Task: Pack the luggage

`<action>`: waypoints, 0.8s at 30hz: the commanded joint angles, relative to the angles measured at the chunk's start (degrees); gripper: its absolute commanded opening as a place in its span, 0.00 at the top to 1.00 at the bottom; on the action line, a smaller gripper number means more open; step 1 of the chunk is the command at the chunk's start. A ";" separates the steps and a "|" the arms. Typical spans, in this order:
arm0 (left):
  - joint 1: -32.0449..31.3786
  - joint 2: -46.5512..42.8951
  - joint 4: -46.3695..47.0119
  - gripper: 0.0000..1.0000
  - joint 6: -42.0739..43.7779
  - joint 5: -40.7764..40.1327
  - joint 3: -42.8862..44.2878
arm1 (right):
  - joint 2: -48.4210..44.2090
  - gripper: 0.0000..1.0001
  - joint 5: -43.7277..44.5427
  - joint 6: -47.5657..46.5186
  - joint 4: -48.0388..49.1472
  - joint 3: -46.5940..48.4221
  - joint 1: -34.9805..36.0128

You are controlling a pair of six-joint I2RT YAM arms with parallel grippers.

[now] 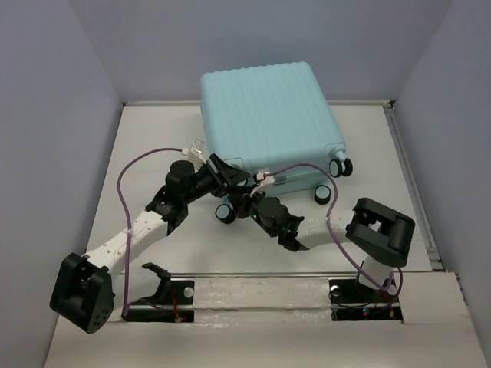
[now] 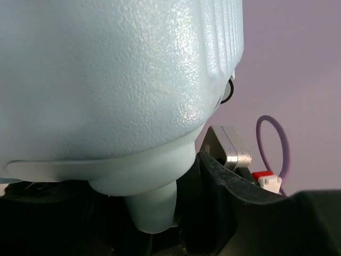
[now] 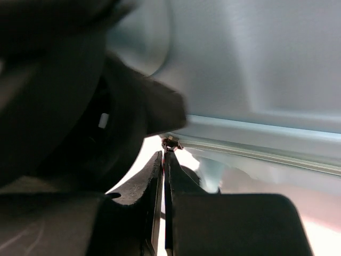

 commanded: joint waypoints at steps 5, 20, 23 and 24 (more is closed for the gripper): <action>-5.96 -4.75 32.02 0.94 -6.23 3.80 6.51 | 13.19 0.93 -8.51 8.04 43.04 8.49 8.23; -7.38 -14.94 17.81 0.76 2.02 -8.34 -0.70 | 4.99 0.23 -5.24 10.65 34.53 -7.58 5.33; -6.85 -16.88 11.57 0.43 5.28 -11.85 -1.23 | -5.30 0.18 -5.05 6.95 10.45 -8.12 5.33; -6.59 -17.32 10.94 0.36 6.33 -12.38 -1.93 | -7.41 0.15 -4.45 6.33 0.47 -7.51 5.33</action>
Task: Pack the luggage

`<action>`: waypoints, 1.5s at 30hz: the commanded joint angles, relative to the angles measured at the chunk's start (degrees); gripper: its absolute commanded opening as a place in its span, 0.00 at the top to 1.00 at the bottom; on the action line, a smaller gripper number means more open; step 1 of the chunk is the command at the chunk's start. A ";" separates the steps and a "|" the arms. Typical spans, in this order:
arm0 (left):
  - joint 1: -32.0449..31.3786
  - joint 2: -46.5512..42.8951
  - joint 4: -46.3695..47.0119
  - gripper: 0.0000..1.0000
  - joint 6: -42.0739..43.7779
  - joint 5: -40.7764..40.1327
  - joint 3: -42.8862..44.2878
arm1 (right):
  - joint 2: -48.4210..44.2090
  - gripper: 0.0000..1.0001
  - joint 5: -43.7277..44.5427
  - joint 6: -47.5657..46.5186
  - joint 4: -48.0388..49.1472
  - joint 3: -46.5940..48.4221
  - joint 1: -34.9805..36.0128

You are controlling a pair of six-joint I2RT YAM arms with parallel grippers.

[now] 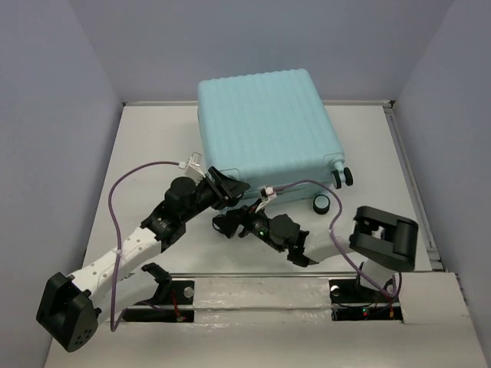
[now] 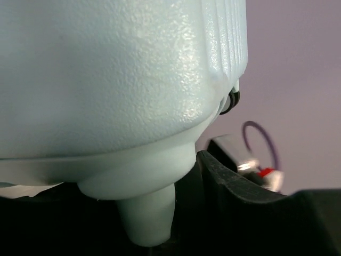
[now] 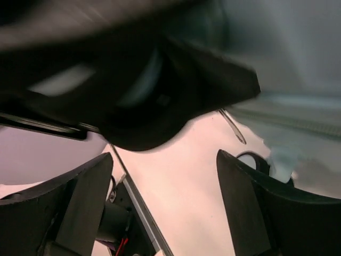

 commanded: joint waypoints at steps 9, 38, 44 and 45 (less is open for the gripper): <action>1.64 -9.07 10.77 0.01 10.06 -2.87 1.78 | -24.20 0.04 3.12 -13.09 -49.60 9.38 -0.29; 8.50 -21.35 -10.47 0.04 21.39 -10.23 0.64 | -13.56 0.91 18.49 -26.10 -43.89 28.47 -3.18; 8.50 -26.82 -13.94 0.23 22.90 -14.83 -6.12 | -16.55 0.93 16.48 -28.04 -45.37 27.93 -4.76; 8.50 -26.65 -13.50 0.26 22.20 -14.56 -9.01 | -16.47 0.93 15.87 -28.30 -46.08 29.15 -4.77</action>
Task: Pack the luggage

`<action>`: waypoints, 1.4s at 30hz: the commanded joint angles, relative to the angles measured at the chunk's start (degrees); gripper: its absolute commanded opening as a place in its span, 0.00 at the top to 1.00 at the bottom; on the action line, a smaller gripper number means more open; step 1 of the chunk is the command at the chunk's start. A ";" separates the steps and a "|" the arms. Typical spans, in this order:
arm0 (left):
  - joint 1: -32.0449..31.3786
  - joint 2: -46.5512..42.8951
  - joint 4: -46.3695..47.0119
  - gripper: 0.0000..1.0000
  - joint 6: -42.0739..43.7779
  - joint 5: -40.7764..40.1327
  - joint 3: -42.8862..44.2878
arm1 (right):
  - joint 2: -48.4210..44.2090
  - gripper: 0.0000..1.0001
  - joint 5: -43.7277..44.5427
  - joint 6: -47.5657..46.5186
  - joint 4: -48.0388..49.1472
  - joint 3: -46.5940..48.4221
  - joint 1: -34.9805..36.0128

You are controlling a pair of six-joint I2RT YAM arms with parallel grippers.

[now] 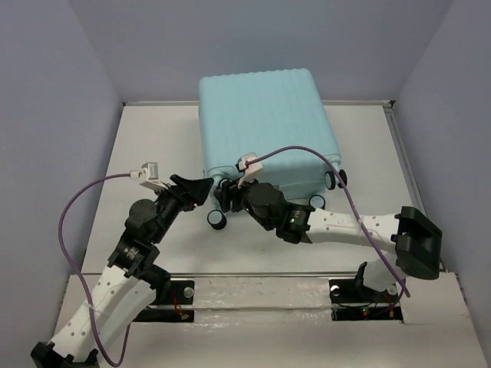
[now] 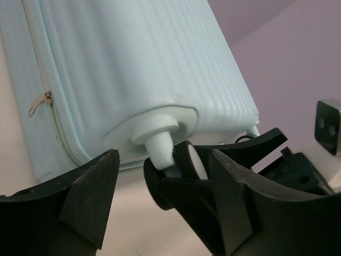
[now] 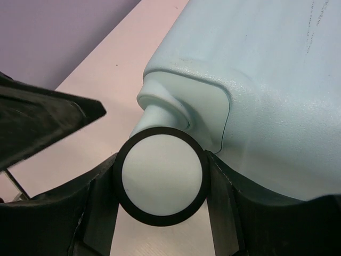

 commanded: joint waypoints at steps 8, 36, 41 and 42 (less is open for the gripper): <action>-5.38 4.95 11.28 0.49 -2.63 -6.06 -16.04 | -3.09 0.93 -1.28 -4.84 -1.76 6.91 -4.80; -10.58 21.84 13.68 0.94 11.36 -28.12 -3.03 | -3.97 0.93 -12.01 -0.53 0.17 0.77 -4.80; -10.58 21.15 10.24 0.94 11.27 -31.38 -2.59 | -6.87 0.93 -10.69 -0.53 0.00 -2.05 -4.80; -10.49 20.62 8.67 0.94 11.10 -32.87 -3.02 | -8.09 0.93 -9.99 -0.53 -0.18 -3.01 -4.80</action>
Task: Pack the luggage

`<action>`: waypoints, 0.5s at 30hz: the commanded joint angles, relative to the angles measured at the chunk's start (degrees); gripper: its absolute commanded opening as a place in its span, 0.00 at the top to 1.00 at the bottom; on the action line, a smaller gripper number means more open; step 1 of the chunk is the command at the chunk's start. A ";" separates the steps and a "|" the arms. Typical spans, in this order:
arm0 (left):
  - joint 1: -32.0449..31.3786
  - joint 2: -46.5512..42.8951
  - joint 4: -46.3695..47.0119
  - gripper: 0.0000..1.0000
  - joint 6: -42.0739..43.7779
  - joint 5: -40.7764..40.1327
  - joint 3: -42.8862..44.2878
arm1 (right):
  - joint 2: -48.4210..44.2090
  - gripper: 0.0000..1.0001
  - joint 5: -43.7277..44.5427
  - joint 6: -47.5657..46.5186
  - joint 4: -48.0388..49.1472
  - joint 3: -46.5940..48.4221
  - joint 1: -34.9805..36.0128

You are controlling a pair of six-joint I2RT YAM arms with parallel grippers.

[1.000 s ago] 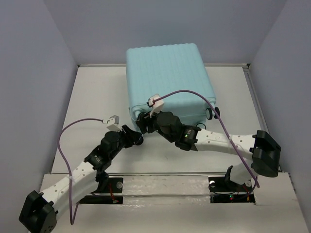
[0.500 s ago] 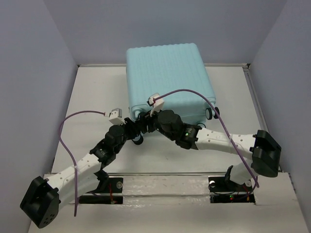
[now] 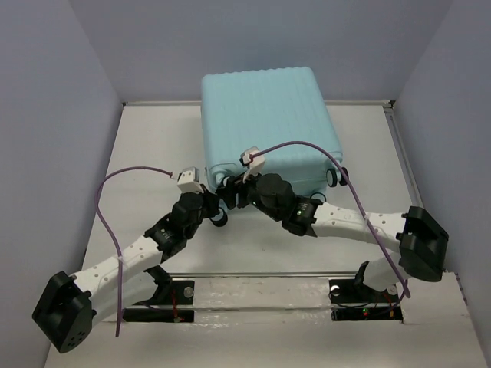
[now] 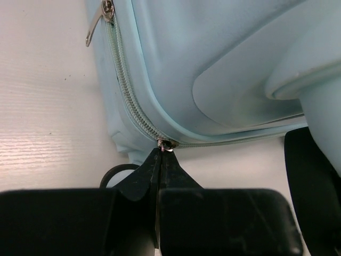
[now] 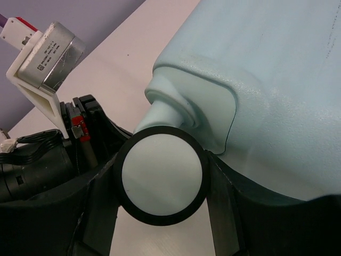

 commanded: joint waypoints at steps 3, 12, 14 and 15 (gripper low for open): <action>1.25 -4.05 -1.73 0.94 0.32 -16.73 1.65 | -8.54 0.93 2.98 0.39 1.70 -4.20 -0.30; 5.90 -2.12 1.41 0.94 0.57 -19.74 1.29 | -19.44 0.93 -0.88 2.23 -4.98 -10.10 -0.30; 8.09 0.33 4.31 0.94 0.93 -17.73 1.90 | -20.41 0.93 -1.76 2.32 -6.38 -10.54 0.41; 10.28 1.47 6.32 0.94 1.01 -16.41 2.52 | -20.59 0.93 -2.29 2.41 -6.56 -10.71 1.19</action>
